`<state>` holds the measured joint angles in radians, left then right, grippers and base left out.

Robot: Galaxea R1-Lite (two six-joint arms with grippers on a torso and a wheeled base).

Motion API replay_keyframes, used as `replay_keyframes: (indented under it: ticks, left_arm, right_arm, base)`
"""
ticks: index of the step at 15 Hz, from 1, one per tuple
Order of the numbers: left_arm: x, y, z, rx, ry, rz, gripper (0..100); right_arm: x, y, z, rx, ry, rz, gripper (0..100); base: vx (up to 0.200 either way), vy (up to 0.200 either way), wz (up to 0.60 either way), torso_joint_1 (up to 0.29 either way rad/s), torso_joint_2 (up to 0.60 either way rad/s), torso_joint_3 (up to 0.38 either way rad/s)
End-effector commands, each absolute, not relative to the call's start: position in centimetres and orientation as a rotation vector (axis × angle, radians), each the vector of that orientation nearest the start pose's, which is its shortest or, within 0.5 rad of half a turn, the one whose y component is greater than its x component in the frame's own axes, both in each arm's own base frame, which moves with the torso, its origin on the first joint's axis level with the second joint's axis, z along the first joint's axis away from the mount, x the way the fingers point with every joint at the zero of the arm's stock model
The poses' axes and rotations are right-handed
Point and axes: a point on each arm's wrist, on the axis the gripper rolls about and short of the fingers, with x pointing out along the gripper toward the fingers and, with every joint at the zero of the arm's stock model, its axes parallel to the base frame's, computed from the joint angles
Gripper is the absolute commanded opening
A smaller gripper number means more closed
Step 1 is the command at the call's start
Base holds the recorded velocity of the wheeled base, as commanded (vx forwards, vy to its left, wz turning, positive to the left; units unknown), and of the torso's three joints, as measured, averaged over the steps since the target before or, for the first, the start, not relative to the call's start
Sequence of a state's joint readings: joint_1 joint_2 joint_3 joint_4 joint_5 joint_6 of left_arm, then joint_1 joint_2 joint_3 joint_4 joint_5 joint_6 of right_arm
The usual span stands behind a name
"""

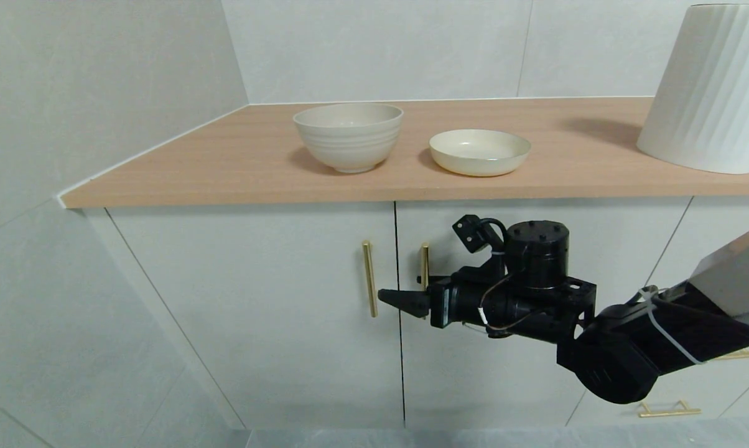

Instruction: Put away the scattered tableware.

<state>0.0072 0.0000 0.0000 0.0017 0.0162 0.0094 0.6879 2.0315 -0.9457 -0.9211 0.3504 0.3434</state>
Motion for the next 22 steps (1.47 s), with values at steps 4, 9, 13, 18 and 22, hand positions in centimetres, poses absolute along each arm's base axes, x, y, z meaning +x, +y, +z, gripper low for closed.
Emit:
replay_keyframes:
  ticks: [4, 9, 13, 18, 22]
  left_arm:
    - [-2.3, 0.0, 7.5, 0.008, 0.003, 0.025, 100]
    - [-2.3, 0.0, 7.5, 0.005, 0.003, 0.025, 100]
    - [-2.3, 0.0, 7.5, 0.002, 0.003, 0.025, 100]
    - [-2.3, 0.0, 7.5, 0.002, 0.003, 0.026, 100]
    - [-2.3, 0.0, 7.5, 0.006, 0.003, 0.025, 100]
  right_arm:
    - [28.5, 25.0, 13.5, 0.285, 0.343, 0.997, 100]
    - [27.0, 24.5, 15.0, 0.292, 0.327, 1.021, 100]
    - [25.2, 24.1, 15.8, 0.29, 0.341, 1.046, 100]
    - [21.3, 22.0, 16.2, 0.279, 0.411, 1.147, 100]
    - [19.3, 21.0, 15.4, 0.275, 0.463, 1.162, 100]
  base:
    - [0.0, 0.0, 0.0, 0.0, 0.0, 0.0]
    - [0.0, 0.0, 0.0, 0.0, 0.0, 0.0]
    - [0.0, 0.0, 0.0, 0.0, 0.0, 0.0]
    - [0.0, 0.0, 0.0, 0.0, 0.0, 0.0]
    - [0.0, 0.0, 0.0, 0.0, 0.0, 0.0]
